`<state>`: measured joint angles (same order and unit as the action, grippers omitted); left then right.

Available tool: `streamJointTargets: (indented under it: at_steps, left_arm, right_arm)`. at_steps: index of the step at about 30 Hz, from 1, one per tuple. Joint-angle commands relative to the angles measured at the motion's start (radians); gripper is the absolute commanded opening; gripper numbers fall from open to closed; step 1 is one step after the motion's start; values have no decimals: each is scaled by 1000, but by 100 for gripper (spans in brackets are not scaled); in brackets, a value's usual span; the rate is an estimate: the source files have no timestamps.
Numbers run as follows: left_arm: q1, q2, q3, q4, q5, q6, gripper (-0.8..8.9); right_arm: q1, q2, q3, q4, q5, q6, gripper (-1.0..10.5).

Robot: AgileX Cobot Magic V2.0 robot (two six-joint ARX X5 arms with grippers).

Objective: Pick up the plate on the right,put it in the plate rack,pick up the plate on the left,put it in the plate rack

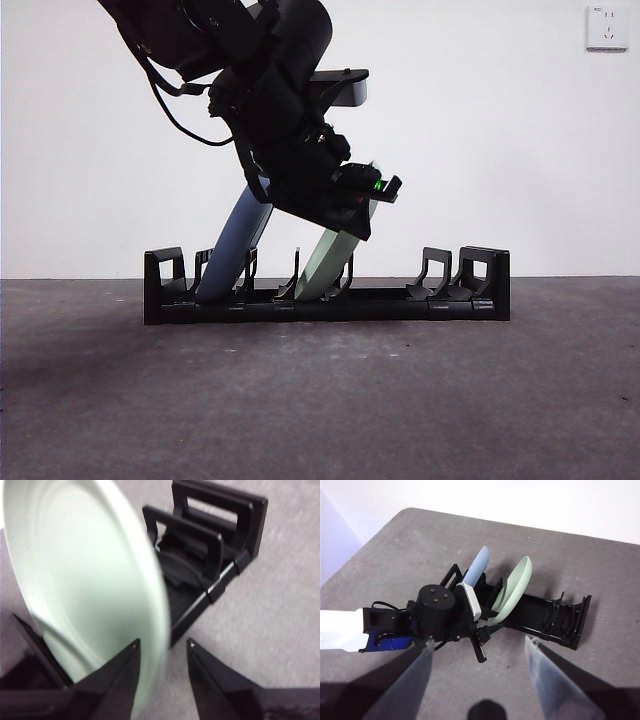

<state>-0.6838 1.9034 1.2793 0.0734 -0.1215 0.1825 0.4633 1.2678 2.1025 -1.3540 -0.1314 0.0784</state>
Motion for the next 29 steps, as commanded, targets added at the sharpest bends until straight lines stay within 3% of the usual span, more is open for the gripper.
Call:
streamJointTargets:
  at_steps: [1, 8, 13, 17, 22, 29]
  left_arm:
    - [-3, -6, -2, -11, -3, 3, 167]
    - [-3, -89, -2, -48, -3, 1, 167]
    - [-5, -195, -2, -163, -2, -7, 167]
    - [-21, -317, -2, -304, 2, -25, 166]
    - [-35, -511, -1, -540, 95, -26, 162]
    - [-36, -776, -1, -809, 117, -59, 157]
  right_arm:
    - [1, 0, -9, -24, -3, -11, 314]
    - [1, 0, -9, -24, -3, -11, 314]
    - [1, 0, -9, -24, -3, -12, 314]
    - [1, 0, -9, -24, -4, -20, 314]
    - [1, 0, -13, -24, -5, -31, 314]
    - [2, -3, -109, -25, -76, -42, 312]
